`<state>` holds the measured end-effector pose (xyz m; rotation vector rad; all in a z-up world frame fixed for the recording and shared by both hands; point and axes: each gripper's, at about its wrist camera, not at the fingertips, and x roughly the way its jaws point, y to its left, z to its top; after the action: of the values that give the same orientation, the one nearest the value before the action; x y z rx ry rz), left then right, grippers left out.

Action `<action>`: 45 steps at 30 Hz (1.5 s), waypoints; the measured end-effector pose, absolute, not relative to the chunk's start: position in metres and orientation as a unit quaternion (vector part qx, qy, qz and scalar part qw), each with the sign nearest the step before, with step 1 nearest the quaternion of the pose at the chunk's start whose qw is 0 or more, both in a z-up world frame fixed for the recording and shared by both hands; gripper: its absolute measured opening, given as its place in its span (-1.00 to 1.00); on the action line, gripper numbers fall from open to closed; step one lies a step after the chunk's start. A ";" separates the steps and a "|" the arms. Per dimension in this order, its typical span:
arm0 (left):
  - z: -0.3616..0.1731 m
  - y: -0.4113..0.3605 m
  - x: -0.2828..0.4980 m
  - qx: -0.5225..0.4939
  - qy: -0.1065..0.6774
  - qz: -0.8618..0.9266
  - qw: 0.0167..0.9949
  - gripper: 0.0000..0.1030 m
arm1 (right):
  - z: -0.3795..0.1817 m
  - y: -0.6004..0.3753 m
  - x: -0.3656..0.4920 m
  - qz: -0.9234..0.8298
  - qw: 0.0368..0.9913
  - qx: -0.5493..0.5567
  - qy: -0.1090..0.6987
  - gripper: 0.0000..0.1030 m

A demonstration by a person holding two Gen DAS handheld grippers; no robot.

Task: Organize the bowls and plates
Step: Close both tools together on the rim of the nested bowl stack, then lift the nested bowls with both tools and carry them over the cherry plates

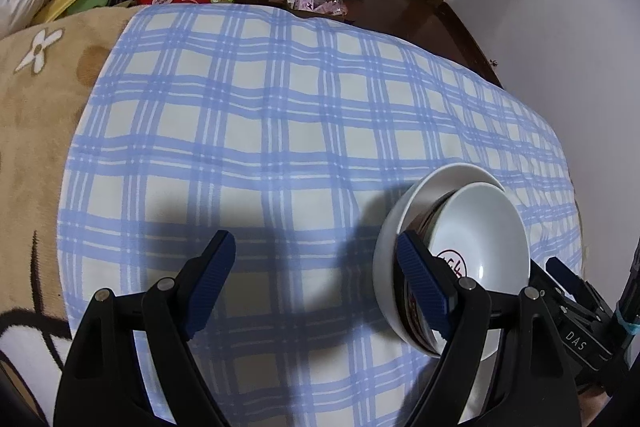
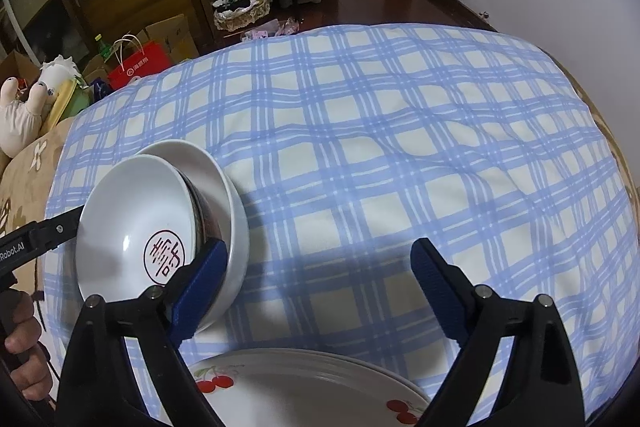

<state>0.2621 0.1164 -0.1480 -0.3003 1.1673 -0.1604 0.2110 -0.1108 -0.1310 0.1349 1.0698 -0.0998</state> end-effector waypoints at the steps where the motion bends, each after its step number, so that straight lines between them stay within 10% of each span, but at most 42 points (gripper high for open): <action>1: -0.149 0.118 0.263 -0.145 0.551 -0.078 0.818 0.59 | -0.131 -0.111 0.211 -0.045 0.857 0.065 0.510 0.82; 20: -0.148 0.106 0.260 -0.108 0.559 -0.104 0.816 0.32 | -0.134 -0.105 0.221 0.039 0.822 0.155 0.546 -0.70; 28: -0.144 0.093 0.258 -0.119 0.555 -0.141 0.811 -0.59 | -0.135 -0.097 0.225 0.034 0.817 0.154 0.554 -0.80; 45: -0.154 0.085 0.258 -0.109 0.561 -0.128 0.810 -0.69 | -0.136 -0.083 0.237 0.014 0.805 0.110 0.583 -0.81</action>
<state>0.2578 0.0849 -0.1538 -0.2330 1.1990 -0.2739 0.2369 -0.0829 -0.1365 0.2353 1.2486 0.0290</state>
